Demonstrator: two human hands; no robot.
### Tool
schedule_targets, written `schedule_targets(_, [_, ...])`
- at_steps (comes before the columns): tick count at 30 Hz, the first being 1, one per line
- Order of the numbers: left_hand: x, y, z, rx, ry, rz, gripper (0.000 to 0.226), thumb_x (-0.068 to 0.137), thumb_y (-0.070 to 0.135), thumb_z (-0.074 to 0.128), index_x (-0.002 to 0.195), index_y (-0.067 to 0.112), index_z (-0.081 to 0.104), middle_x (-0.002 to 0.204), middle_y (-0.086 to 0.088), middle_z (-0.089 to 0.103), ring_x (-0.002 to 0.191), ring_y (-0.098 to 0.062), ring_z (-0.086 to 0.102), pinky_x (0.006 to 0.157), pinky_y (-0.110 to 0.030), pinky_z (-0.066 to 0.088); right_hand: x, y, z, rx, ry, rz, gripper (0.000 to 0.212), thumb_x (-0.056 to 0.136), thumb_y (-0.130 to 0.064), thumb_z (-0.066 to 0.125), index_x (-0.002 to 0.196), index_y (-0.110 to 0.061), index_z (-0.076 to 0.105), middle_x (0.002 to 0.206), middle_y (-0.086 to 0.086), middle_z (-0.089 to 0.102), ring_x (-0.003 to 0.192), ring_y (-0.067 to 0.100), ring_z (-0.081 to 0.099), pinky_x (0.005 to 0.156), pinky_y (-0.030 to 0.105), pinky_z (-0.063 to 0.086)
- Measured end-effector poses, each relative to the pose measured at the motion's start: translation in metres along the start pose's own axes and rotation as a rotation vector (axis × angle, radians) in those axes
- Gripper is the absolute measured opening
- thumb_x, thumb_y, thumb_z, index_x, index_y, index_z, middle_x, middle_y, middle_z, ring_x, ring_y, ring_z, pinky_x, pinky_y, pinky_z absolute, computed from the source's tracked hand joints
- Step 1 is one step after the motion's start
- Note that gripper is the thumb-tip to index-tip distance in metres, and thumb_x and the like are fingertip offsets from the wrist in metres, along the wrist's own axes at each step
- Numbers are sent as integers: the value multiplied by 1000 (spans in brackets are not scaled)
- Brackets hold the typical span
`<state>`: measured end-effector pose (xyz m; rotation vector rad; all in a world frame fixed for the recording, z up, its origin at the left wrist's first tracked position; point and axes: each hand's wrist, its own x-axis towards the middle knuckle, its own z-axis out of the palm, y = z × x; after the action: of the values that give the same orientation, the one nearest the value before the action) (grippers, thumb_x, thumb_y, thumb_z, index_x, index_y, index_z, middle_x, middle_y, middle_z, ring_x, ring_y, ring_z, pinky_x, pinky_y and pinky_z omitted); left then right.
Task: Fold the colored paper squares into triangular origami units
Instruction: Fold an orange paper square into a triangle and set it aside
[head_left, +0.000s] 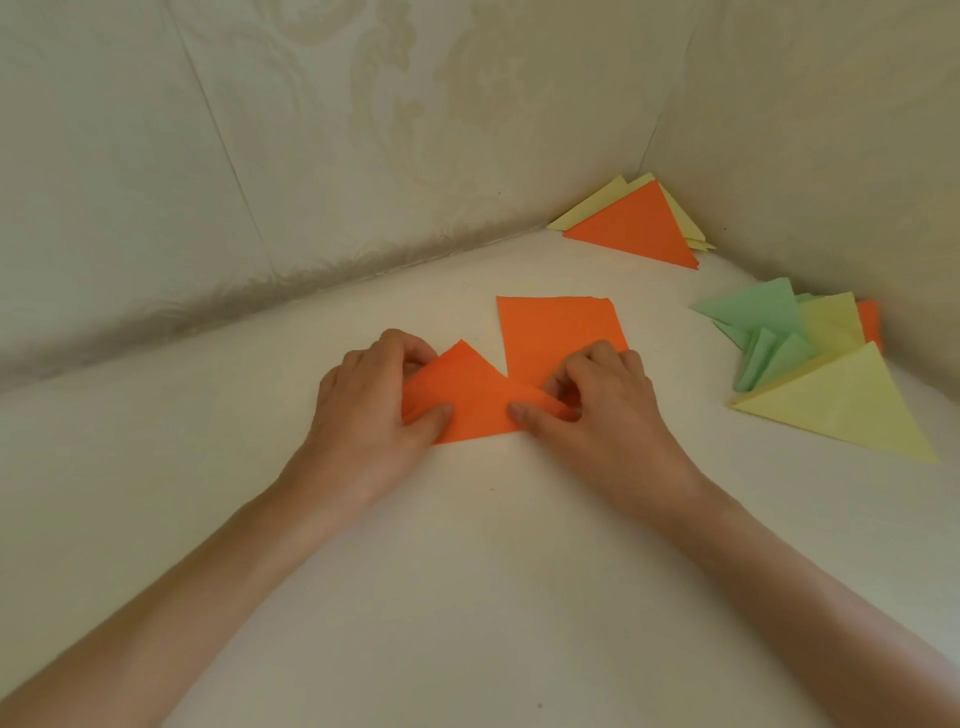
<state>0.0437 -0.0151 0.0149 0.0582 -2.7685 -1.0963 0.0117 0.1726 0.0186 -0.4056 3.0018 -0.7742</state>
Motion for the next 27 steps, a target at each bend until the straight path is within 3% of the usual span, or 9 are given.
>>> schedule_targets(3, [2,3,-1,-186,-45,-25,46,81,6,67,108,31,41,100,13,56,100,-14,55,85,-35,45,0,1,2,12,15,-14,25,82,-45,61,87,-24,49,97,-6,43,99,15,35,90,29,32])
schedule_targets(6, [1,6,-2,-271,-69,-30,52,82,0,63,111,37,40,98,13,57,87,-8,59,62,-19,45,-3,0,2,117,54,-70,37,83,-39,64,114,-22,51,113,-5,48,110,15,37,95,33,36])
schedule_targets(8, [2,9,-3,-343,-99,-51,52,82,-1,64,110,37,43,95,10,59,79,-6,61,55,-15,42,-5,-5,-4,226,57,-95,45,86,-38,62,126,-21,50,120,-9,50,115,8,38,97,23,35])
schedule_targets(10, [2,15,-5,-461,-144,-85,50,79,-4,68,106,33,49,90,7,63,72,-6,63,56,-18,46,-6,-9,-10,331,63,-129,29,88,-34,62,114,-22,60,106,-15,58,104,1,47,87,11,36])
schedule_targets(12, [1,20,-9,-573,-201,-96,48,76,-7,69,100,31,54,82,7,66,67,-5,63,58,-20,49,-7,-12,-16,486,51,-144,4,88,-24,64,90,-21,66,84,-16,62,82,-4,53,73,8,38])
schedule_targets(14, [0,24,-12,-641,-245,-76,40,77,-4,71,97,29,59,81,7,69,71,-7,65,64,-21,51,-9,-13,-20,579,49,-167,8,87,-17,65,79,-18,65,73,-13,61,72,-4,53,67,8,38])
schedule_targets(18, [-5,29,-12,-711,-198,54,19,77,31,66,96,29,67,89,-1,70,77,-10,64,69,-22,49,-12,-16,-27,587,28,-220,6,86,-16,66,80,-17,66,77,-6,65,74,1,57,68,10,41])
schedule_targets(24, [-4,27,-8,-627,-170,190,11,80,26,65,88,33,67,82,5,67,74,-12,60,70,-24,48,-14,-17,-27,560,24,-246,5,86,-16,67,81,-18,67,78,-8,66,77,4,59,70,11,42])
schedule_targets(27, [-4,26,-9,-577,-172,228,9,81,24,65,86,30,68,75,10,65,69,-5,58,65,-16,44,-14,-15,-26,544,21,-254,6,86,-16,66,81,-18,68,79,-9,66,78,3,59,71,11,42])
